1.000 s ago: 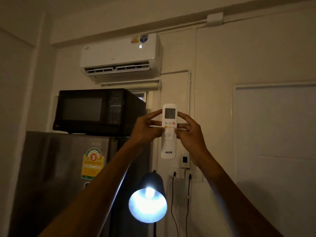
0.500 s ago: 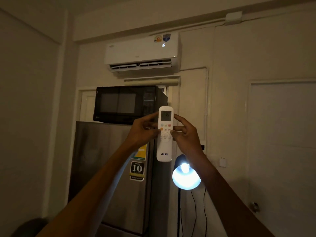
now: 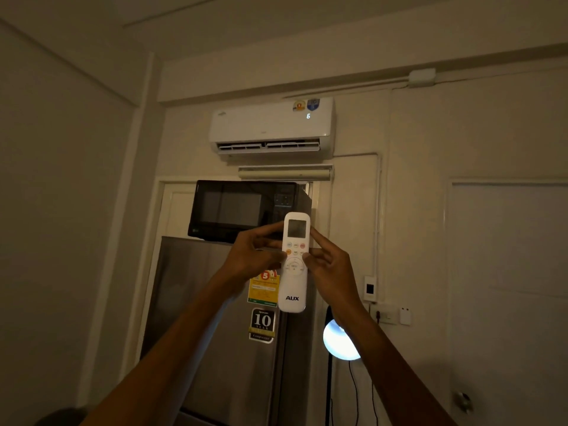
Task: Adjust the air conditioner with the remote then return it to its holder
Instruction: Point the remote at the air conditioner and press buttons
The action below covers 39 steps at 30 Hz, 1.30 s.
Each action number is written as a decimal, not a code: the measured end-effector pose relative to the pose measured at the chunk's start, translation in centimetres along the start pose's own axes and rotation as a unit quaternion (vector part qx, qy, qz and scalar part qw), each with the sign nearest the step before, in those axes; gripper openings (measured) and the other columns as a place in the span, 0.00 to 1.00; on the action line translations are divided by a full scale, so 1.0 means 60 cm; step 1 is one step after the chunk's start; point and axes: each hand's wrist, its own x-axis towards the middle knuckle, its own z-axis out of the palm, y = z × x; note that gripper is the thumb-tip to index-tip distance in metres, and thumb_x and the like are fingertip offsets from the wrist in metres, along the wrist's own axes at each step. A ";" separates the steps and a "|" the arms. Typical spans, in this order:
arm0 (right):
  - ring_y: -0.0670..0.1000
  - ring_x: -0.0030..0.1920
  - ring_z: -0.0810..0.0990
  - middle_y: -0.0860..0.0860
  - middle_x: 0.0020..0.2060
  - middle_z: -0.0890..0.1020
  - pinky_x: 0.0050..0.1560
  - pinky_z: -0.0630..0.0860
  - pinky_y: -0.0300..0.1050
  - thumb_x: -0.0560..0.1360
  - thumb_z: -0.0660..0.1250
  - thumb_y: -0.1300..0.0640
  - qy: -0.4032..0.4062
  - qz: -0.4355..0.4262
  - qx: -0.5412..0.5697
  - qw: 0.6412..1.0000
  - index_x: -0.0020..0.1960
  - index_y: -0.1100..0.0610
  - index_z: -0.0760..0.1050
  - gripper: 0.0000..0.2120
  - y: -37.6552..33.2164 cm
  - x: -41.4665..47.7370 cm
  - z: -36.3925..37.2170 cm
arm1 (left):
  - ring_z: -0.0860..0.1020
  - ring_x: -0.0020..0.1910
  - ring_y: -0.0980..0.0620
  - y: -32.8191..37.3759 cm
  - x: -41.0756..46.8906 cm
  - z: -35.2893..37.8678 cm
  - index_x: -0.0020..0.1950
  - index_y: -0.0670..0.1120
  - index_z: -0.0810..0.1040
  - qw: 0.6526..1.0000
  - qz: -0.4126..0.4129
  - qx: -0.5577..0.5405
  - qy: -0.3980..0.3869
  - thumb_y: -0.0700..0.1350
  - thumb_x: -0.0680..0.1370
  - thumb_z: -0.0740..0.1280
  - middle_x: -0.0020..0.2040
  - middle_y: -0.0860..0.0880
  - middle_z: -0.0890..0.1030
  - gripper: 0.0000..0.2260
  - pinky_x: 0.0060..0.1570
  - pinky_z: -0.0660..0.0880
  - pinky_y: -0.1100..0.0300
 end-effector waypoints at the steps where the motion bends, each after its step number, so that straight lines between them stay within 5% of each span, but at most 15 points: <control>1: 0.37 0.43 0.80 0.56 0.58 0.81 0.35 0.76 0.26 0.76 0.65 0.61 0.001 0.001 0.001 1.000 0.71 0.51 0.65 0.25 0.000 -0.003 0.002 | 0.82 0.42 0.63 -0.001 -0.003 -0.001 0.64 0.54 0.73 1.000 0.000 -0.003 0.000 0.34 0.71 0.69 0.44 0.56 0.83 0.25 0.32 0.78 0.69; 17: 0.34 0.39 0.80 0.46 0.50 0.81 0.33 0.74 0.25 0.75 0.66 0.61 0.032 0.002 -0.012 0.999 0.70 0.51 0.67 0.24 0.000 -0.011 0.026 | 0.82 0.41 0.66 -0.011 -0.023 -0.010 0.66 0.50 0.72 1.000 0.015 -0.009 0.020 0.33 0.72 0.69 0.45 0.56 0.82 0.25 0.32 0.77 0.71; 39: 0.46 0.47 0.82 0.54 0.55 0.83 0.35 0.78 0.31 0.74 0.67 0.60 0.058 0.011 -0.024 0.998 0.67 0.47 0.69 0.24 0.018 -0.013 0.026 | 0.82 0.39 0.67 -0.033 -0.018 -0.001 0.66 0.50 0.72 0.999 -0.001 -0.027 0.016 0.32 0.71 0.69 0.43 0.57 0.82 0.26 0.29 0.76 0.71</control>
